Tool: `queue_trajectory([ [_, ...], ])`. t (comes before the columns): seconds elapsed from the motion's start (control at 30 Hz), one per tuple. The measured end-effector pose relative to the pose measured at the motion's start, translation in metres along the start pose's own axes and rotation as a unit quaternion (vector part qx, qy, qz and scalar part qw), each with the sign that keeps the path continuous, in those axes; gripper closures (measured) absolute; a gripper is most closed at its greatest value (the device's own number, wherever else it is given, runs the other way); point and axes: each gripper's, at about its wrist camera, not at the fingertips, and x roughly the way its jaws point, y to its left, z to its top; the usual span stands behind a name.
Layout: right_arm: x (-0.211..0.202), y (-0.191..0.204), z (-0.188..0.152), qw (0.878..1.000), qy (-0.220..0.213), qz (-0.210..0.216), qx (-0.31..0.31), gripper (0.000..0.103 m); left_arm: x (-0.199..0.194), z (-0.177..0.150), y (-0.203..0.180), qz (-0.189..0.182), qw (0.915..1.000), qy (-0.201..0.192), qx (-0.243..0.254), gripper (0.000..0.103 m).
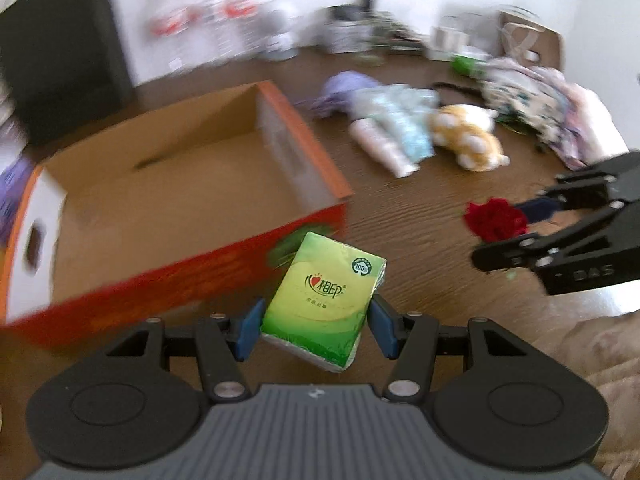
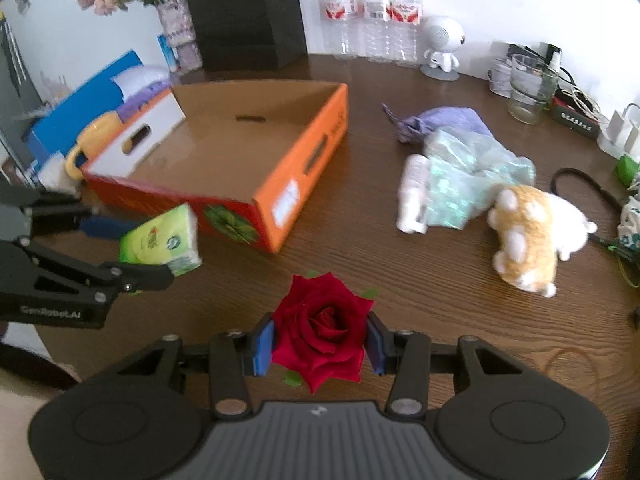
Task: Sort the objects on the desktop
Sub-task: 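Carry the rose in the right tool and tissue pack in the left tool over the tray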
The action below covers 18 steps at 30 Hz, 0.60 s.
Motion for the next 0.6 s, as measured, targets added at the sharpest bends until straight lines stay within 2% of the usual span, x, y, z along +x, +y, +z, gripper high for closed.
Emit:
queue_trajectory([
  [0.3,0.0,0.04,0.01,1.0,-0.004,0.02,0.016,0.058,-0.028,-0.027,0.063,0.028,0.9968,0.011,-0.074,0.046],
  [0.6,0.002,0.08,0.025,1.0,-0.011,0.02,0.013,0.058,-0.04,-0.032,0.091,0.049,0.9955,-0.002,-0.081,0.046],
])
